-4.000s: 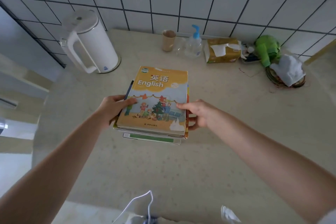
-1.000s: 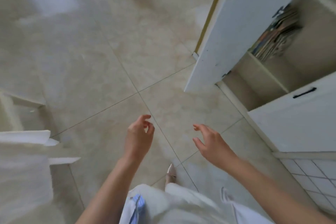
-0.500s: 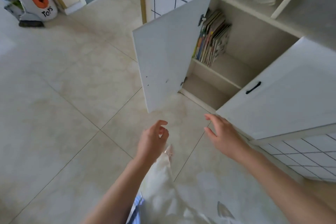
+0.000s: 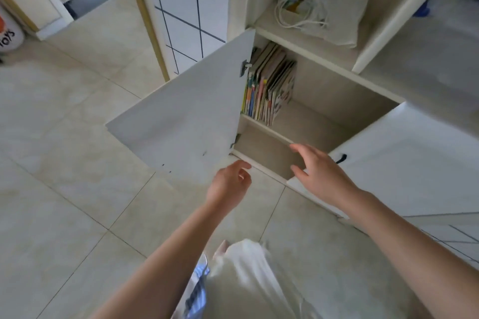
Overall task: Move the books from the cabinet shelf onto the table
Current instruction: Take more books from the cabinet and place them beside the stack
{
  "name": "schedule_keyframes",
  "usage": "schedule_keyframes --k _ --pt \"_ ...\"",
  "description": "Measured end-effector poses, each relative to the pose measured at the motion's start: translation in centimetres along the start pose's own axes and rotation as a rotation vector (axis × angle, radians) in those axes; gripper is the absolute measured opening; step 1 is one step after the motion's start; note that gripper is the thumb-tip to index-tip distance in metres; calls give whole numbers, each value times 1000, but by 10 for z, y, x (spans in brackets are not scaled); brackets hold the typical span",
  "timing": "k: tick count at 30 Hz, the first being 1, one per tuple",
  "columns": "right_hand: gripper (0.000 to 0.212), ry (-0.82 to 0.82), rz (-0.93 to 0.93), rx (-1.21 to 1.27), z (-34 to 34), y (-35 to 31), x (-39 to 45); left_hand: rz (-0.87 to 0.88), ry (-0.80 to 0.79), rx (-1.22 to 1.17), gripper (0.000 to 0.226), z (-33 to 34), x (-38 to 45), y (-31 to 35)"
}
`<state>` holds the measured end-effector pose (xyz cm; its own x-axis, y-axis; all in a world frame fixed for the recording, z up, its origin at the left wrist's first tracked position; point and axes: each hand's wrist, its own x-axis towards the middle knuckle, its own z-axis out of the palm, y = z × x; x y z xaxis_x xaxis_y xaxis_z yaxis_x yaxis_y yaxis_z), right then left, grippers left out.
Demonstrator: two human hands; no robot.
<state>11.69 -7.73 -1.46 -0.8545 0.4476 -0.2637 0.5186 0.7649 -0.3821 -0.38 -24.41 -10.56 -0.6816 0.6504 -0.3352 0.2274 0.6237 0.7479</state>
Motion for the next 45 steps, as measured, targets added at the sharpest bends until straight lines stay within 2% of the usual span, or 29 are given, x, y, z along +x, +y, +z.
schedule_keyframes --k 6,10,20,25,29,35,39,42,45 --pt "48 -96 -65 -74 -25 29 74 -49 27 -34 27 23 55 28" --pt "50 -123 -158 -127 -32 56 127 -153 34 -66 28 43 84 34" --pt "56 -18 -250 -170 -14 99 246 -119 86 -137 37 69 188 50" --pt "66 -20 -299 -277 12 120 293 -106 109 -158 42 88 247 42" --pt "79 44 -358 -433 25 138 332 -94 173 -127 52 106 284 31" --pt "87 73 -403 -517 24 143 366 -67 237 -170 67 137 317 21" --pt "83 126 -459 -576 30 148 377 -87 279 -229 79 159 327 18" --pt "74 178 -436 -615 33 148 381 -89 293 -263 84 171 331 16" --pt "78 200 -404 -628 36 148 379 -105 359 -308 83 181 337 16"
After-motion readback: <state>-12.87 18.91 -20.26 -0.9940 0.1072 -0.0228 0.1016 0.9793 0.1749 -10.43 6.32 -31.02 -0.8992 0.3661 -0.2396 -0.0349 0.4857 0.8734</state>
